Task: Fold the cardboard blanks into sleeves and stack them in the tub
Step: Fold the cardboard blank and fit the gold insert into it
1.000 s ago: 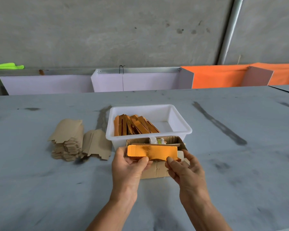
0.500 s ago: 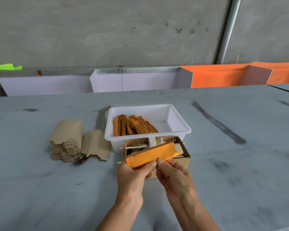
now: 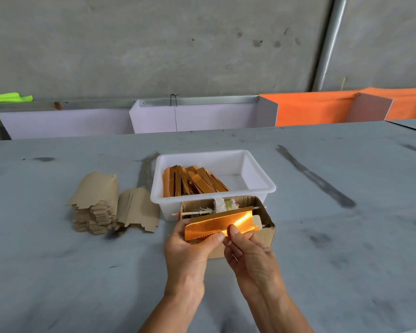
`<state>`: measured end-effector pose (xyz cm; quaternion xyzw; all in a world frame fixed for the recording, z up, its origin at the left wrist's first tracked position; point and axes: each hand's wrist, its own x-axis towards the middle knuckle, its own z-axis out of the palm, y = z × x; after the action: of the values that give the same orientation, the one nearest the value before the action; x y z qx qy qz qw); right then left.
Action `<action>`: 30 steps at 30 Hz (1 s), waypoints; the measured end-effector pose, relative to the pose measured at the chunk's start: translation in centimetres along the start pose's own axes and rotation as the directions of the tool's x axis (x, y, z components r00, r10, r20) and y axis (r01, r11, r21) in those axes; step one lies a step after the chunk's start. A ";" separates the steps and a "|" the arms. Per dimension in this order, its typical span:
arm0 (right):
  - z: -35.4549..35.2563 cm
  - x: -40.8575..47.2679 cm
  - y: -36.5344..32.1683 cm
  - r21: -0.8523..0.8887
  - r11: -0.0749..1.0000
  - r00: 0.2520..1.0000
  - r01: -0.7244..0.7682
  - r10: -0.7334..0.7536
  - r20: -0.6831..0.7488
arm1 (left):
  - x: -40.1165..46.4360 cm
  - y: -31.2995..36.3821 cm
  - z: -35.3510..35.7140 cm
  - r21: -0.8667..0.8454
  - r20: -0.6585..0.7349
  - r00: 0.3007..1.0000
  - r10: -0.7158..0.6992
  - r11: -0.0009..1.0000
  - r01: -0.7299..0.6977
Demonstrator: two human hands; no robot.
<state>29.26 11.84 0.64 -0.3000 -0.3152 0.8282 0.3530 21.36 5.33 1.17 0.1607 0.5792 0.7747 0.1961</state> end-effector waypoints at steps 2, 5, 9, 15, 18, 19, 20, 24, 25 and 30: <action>0.0 -0.1 0.0 0.030 0.999 1.000 -0.015 0.015 0.007 | 0.1 0.2 -0.1 -0.011 0.000 1.000 -0.001 1.000 0.001; 0.0 -0.1 0.0 0.053 0.998 1.000 -0.026 0.027 -0.006 | 0.2 0.2 -0.2 -0.020 0.004 1.000 -0.015 1.000 0.015; 0.0 0.1 0.1 0.085 0.996 0.998 -0.034 0.038 -0.045 | 0.1 0.1 -0.4 -0.037 0.015 0.998 -0.059 0.998 0.059; -0.2 0.1 0.1 0.187 0.980 0.995 -0.072 0.084 -0.054 | 0.3 0.1 -0.7 -0.126 0.066 0.992 -0.106 0.985 0.114; -0.5 0.1 0.1 0.272 0.955 0.991 -0.121 0.131 -0.019 | 0.4 -0.2 -0.9 -0.115 0.073 0.991 -0.116 0.986 0.124; -0.5 0.1 0.0 0.317 0.938 0.989 -0.139 0.145 0.003 | 0.5 -0.3 -1.0 -0.118 0.081 0.990 -0.119 0.985 0.128; -0.6 0.1 -0.2 0.360 0.921 0.988 -0.150 0.152 0.024 | 0.5 -0.3 -1.1 -0.126 0.094 0.988 -0.126 0.982 0.138; -0.8 0.4 -0.8 0.434 0.892 0.992 -0.123 0.120 0.033 | 0.6 -0.4 -1.2 -0.172 0.167 0.968 -0.188 0.961 0.216; -1.0 0.4 -1.0 0.441 0.891 0.994 -0.109 0.109 0.026 | 0.6 -0.4 -1.2 -0.189 0.187 0.961 -0.205 0.952 0.240; -1.7 0.5 -1.1 0.475 0.874 0.993 -0.102 0.119 -0.005 | 0.9 -0.4 -1.0 -0.277 0.201 0.946 -0.255 0.911 0.305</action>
<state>30.64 13.34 0.23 -0.2362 -0.0798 0.8937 0.3730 20.15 5.03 0.55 0.1054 0.4523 0.8029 0.3738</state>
